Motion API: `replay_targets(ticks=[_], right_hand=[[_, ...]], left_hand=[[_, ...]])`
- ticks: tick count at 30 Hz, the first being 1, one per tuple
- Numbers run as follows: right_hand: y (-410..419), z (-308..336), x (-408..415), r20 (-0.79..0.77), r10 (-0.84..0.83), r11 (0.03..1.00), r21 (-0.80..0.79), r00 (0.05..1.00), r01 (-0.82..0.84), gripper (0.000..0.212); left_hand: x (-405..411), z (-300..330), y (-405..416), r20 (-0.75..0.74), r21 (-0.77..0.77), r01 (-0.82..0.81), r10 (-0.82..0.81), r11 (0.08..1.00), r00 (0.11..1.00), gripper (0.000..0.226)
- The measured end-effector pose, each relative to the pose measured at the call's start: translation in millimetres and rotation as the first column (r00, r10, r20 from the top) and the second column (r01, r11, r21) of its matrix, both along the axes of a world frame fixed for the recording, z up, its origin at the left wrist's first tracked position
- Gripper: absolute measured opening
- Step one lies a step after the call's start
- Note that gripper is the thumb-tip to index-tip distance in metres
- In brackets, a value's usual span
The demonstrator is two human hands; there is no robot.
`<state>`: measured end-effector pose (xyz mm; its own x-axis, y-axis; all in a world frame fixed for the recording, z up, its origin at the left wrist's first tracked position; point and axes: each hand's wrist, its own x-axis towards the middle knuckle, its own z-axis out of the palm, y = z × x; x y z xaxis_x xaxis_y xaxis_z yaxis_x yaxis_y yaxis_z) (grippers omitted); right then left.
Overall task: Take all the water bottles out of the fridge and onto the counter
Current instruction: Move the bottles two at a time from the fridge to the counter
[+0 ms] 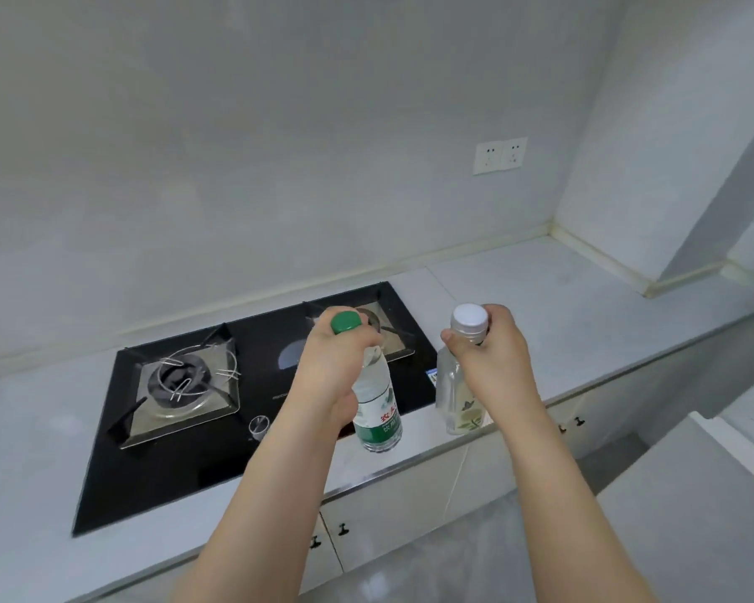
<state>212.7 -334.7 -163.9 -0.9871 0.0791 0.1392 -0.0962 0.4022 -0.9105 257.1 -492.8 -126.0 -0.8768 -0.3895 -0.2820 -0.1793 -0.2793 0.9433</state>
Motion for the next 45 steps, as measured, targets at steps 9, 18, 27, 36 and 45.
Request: replay_targets(ticks=[9,18,27,36,45], right_hand=[[-133,18,45,-0.016,0.186,0.981,0.052,0.982,-0.185,0.037],[-292,27,112,-0.007,0.359,0.927,0.118,0.933,-0.356,0.041],[-415,19,169,0.018,0.496,0.861,0.124,0.868,-0.494,0.038],[-505,14,168,0.005,0.573,0.812,0.136,0.82,-0.568,0.035],[-586,11,120,-0.019,0.681,0.732,0.065,0.732,-0.679,0.032]], left_hand=[[76,18,-121,-0.076,-0.053,-0.058,0.054,0.997,0.996,0.024],[172,18,-272,-0.089,-0.029,-0.167,0.164,0.985,0.982,0.026],[249,4,-392,-0.049,-0.07,-0.349,0.346,0.935,0.937,0.024],[263,-16,-459,-0.011,-0.019,-0.489,0.489,0.872,0.872,0.026],[220,-7,-524,0.003,-0.263,-0.543,0.563,0.798,0.826,0.022]])
